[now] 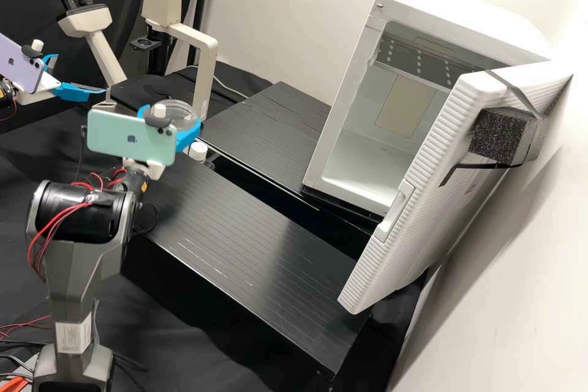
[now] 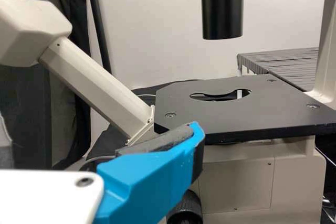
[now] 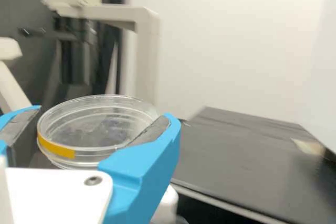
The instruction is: Move the petri dish to the bench.
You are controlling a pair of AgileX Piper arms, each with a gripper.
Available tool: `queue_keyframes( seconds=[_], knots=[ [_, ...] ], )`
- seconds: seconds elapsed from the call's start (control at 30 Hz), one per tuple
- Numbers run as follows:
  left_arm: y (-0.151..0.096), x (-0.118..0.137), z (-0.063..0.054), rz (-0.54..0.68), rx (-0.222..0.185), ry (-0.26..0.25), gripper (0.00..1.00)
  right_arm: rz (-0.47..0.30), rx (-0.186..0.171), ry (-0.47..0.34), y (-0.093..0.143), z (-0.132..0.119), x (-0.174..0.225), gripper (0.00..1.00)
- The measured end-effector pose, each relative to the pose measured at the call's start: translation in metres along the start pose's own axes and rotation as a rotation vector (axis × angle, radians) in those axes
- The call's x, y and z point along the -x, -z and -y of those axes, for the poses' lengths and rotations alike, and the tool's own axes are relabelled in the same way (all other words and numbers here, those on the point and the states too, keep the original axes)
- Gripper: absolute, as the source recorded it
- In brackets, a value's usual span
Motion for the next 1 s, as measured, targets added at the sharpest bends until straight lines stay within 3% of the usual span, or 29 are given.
queue_keyframes(
  seconds=[0.13, 0.37, 0.57, 0.7, 1.0],
  knots=[
    [0.000, 0.000, 0.000, 0.000, 0.000, 0.000, 1.00, 0.087, 0.039, -0.030, -0.024, -0.008, 0.022, 0.00],
    [0.000, 0.000, 0.000, 0.000, 0.000, 0.000, 1.00, 0.237, 0.070, -0.101, -0.061, -0.023, 0.053, 0.00],
    [0.000, 0.000, 0.000, 0.000, 0.000, 0.000, 1.00, 0.370, 0.068, -0.141, -0.089, -0.033, 0.073, 0.00],
    [0.000, 0.000, 0.000, 0.000, 0.000, 0.000, 1.00, 0.418, 0.049, -0.140, -0.098, -0.032, 0.083, 0.00],
    [0.000, 0.000, 0.000, 0.000, 0.000, 0.000, 1.00, 0.401, 0.053, -0.131, -0.100, -0.028, 0.095, 0.00]
  ],
)
